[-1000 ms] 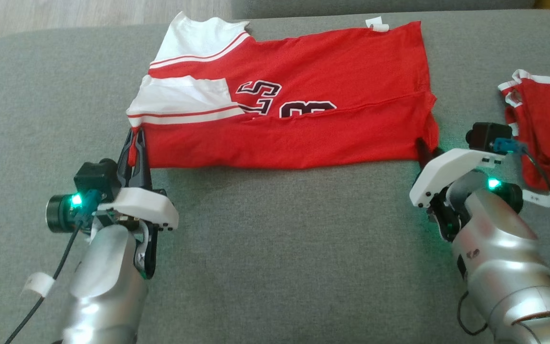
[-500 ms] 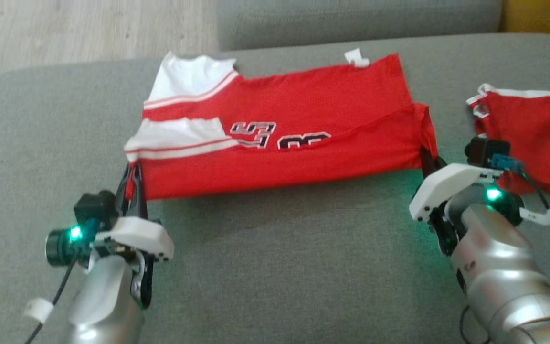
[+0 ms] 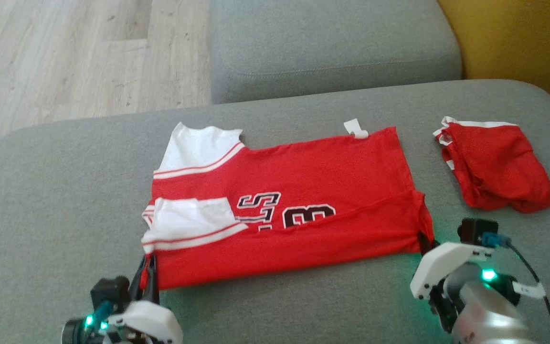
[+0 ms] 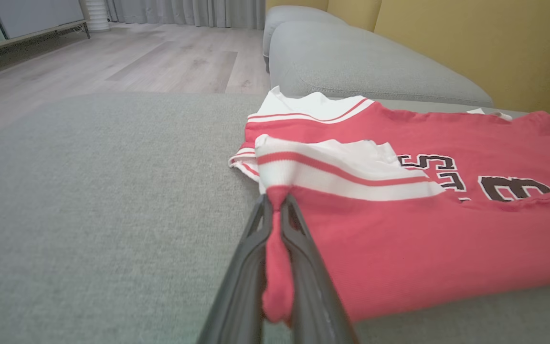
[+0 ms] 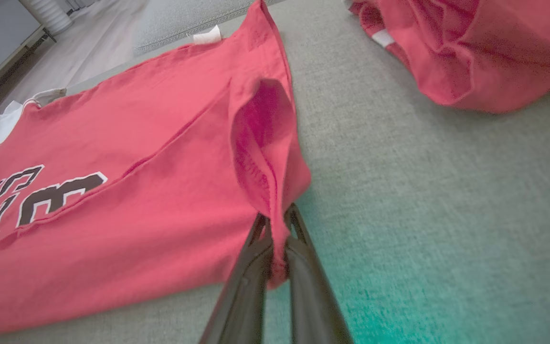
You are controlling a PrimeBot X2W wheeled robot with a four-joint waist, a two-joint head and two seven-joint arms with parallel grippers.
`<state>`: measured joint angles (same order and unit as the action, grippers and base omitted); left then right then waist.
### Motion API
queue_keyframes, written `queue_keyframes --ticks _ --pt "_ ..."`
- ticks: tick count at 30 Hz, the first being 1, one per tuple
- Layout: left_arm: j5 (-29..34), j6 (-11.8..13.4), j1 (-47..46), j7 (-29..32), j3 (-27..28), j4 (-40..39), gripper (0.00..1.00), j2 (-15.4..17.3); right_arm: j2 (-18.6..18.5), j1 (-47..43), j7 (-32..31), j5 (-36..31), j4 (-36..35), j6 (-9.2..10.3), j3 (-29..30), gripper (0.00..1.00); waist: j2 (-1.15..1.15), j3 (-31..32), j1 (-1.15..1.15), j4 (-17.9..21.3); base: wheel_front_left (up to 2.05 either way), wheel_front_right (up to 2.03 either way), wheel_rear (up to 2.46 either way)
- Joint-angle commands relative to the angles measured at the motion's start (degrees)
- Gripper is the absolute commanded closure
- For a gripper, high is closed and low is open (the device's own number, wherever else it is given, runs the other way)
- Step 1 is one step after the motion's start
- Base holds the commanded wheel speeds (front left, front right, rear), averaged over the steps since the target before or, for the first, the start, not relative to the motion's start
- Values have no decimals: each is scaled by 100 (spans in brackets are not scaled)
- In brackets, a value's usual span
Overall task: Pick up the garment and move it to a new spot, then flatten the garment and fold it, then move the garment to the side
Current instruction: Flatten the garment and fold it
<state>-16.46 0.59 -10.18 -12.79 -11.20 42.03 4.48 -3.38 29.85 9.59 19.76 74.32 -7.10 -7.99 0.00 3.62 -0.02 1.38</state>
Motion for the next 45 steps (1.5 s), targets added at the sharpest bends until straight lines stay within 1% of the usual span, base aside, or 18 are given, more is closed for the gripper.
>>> queue_keyframes --ticks 1,2,3,4,5,6,10,13,18,22,26,27,31,34,36,40,43,45 --pt "-66 56 -120 -6 165 -210 100 65 50 65 87 55 -172 -39 -113 100 0 29 2 28 0 0 0" --pt "-90 86 -43 23 176 -284 100 59 50 19 129 87 -237 -39 -121 89 0 35 2 37 0 0 0" --pt "-117 112 27 53 186 -362 100 54 50 -21 185 118 -313 -39 -114 0 0 37 2 48 0 0 0" --pt "-133 136 88 81 189 -439 74 51 50 -54 237 129 -383 -39 -102 0 0 38 2 58 0 0 0" --pt "-137 169 138 105 192 -512 9 57 49 -74 291 93 -450 -39 -97 0 0 36 2 68 0 0 0" --pt "-141 204 178 114 201 -586 0 65 36 -82 343 41 -511 -39 -68 0 0 31 2 78 0 0 0" --pt "-152 328 237 61 257 -947 0 98 -45 -78 486 -256 -867 -39 148 0 0 -1 2 111 0 0 0" --pt "-150 365 211 -46 308 -1304 0 129 -80 -112 525 -573 -1316 -39 395 0 0 -49 2 135 0 0 0" --pt "-102 278 8 -169 384 -1912 0 268 -48 -286 538 -1150 -2375 -39 832 0 0 -161 2 222 0 0 0" --pt "-7 165 -384 -65 341 -2107 0 491 -1 -357 427 -1424 -3237 -39 1101 0 0 -288 2 365 0 0 0" --pt "143 -96 -1143 494 188 -2098 0 876 22 -316 35 -1538 -4091 -39 1112 0 0 -546 2 512 0 0 0" --pt "143 -96 -1143 494 188 -2098 0 876 22 -316 35 -1538 -4091 -39 1112 0 0 -546 2 512 0 0 0" --pt "171 -530 -2183 1465 -28 -1782 0 1304 30 -121 -390 -1524 -4864 -39 986 0 0 -996 2 660 0 0 0" --pt "-17 -744 -2963 2195 -233 -1367 0 1622 29 96 -644 -1480 -5299 -39 774 0 0 -1378 2 799 0 0 0" --pt "-227 -791 -3444 2629 -394 -1088 0 1811 24 259 -754 -1436 -5519 -39 633 0 0 -1644 2 886 0 0 0" --pt "-714 -804 -4165 3377 -1072 -699 0 2241 12 510 -884 -1356 -5804 -39 395 0 0 -2072 2 1017 0 0 0" --pt "-1067 -805 -4517 3731 -1441 -415 0 2546 16 616 -912 -1287 -5885 -39 265 0 0 -2295 2 1105 0 0 0" --pt "-1257 -806 -4699 3820 -1603 -257 0 2683 22 668 -898 -1235 -5917 -39 192 0 0 -2419 2 1156 0 0 0"
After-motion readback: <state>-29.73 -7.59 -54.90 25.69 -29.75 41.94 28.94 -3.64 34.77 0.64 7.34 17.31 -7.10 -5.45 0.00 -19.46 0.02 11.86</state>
